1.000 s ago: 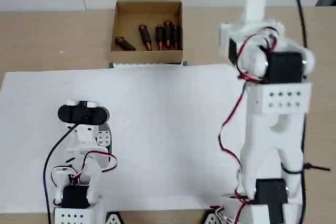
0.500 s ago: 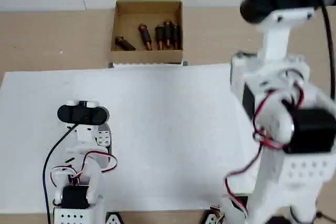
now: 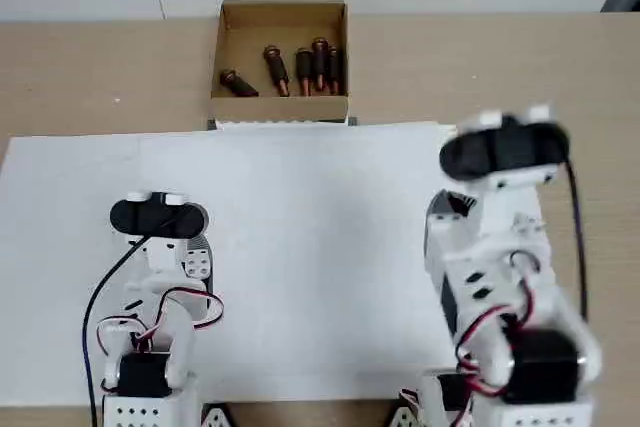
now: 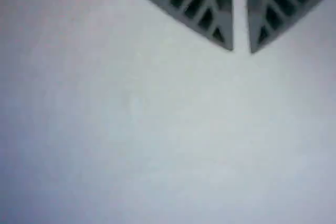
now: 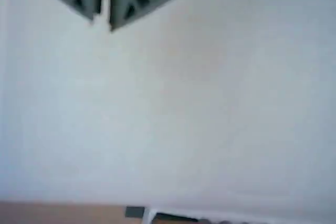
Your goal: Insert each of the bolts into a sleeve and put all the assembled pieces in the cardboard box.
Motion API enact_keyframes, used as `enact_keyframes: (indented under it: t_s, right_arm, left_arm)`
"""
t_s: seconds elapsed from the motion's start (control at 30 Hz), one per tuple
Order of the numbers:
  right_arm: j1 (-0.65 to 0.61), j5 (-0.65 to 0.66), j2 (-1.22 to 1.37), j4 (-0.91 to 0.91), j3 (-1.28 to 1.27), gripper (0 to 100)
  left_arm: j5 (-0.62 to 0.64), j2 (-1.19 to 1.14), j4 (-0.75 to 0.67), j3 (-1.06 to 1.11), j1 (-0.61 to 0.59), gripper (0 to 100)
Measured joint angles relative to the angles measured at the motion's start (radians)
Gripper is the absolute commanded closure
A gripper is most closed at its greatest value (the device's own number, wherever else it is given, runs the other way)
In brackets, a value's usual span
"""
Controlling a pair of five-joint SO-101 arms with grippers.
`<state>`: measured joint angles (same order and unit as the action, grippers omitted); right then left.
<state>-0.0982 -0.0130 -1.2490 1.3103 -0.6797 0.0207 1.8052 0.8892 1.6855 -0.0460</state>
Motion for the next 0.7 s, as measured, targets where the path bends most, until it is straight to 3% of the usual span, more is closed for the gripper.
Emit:
enact_keyframes:
  t_s: [0.33, 0.7]
  right_arm:
    - [0.0, 0.0, -0.359, -0.296, -0.572, 99.6]
    - [0.0, 0.04, -0.548, -0.419, -0.918, 99.6]
  left_arm:
    - [0.0, 0.0, 0.0, 0.0, 0.0, 99]
    - [0.0, 0.0, 0.0, 0.0, 0.0, 99]
